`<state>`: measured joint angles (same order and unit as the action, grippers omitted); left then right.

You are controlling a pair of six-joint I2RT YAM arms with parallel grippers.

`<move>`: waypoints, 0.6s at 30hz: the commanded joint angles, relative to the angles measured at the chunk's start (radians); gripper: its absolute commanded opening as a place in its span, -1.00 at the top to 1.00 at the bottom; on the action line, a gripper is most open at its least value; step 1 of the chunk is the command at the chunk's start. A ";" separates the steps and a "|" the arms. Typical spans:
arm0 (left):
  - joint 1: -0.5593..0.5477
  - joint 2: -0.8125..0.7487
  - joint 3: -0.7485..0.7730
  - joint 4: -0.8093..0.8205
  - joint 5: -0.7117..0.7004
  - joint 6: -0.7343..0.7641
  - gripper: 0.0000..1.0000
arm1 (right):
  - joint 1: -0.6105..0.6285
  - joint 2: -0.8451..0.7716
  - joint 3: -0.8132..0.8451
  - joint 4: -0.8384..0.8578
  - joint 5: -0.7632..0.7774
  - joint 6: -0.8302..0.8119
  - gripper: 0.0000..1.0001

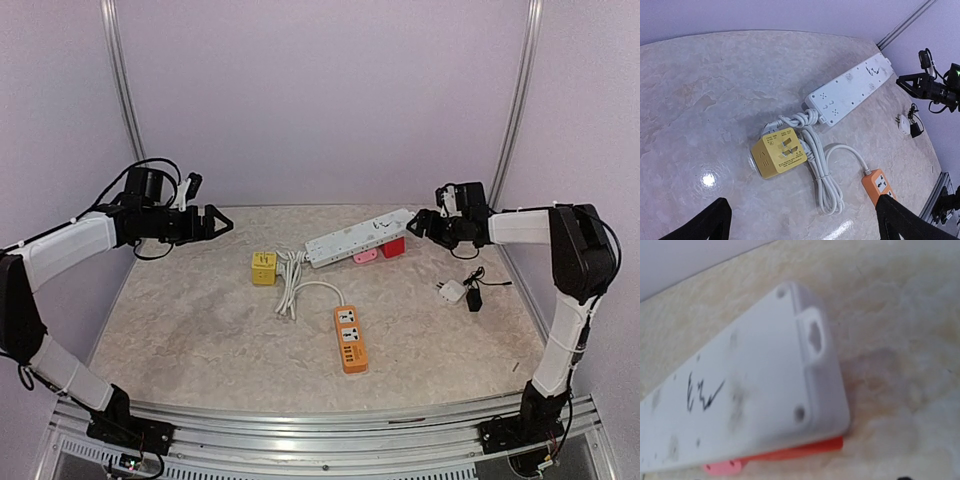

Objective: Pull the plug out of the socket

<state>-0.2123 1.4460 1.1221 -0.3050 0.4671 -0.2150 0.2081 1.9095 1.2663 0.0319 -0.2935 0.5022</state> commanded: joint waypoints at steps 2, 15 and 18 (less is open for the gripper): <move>0.008 -0.030 -0.015 0.016 0.022 0.015 -0.98 | -0.022 0.089 0.080 0.073 -0.102 0.047 -0.62; 0.009 -0.034 -0.015 0.021 0.041 0.007 -0.97 | -0.023 0.204 0.139 0.204 -0.203 0.157 -0.40; 0.009 -0.038 -0.014 0.024 0.040 0.008 -0.97 | -0.024 0.227 0.156 0.205 -0.210 0.170 -0.38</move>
<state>-0.2096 1.4315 1.1198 -0.2993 0.4923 -0.2157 0.1883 2.0899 1.3846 0.1944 -0.4614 0.6373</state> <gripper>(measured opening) 0.987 0.692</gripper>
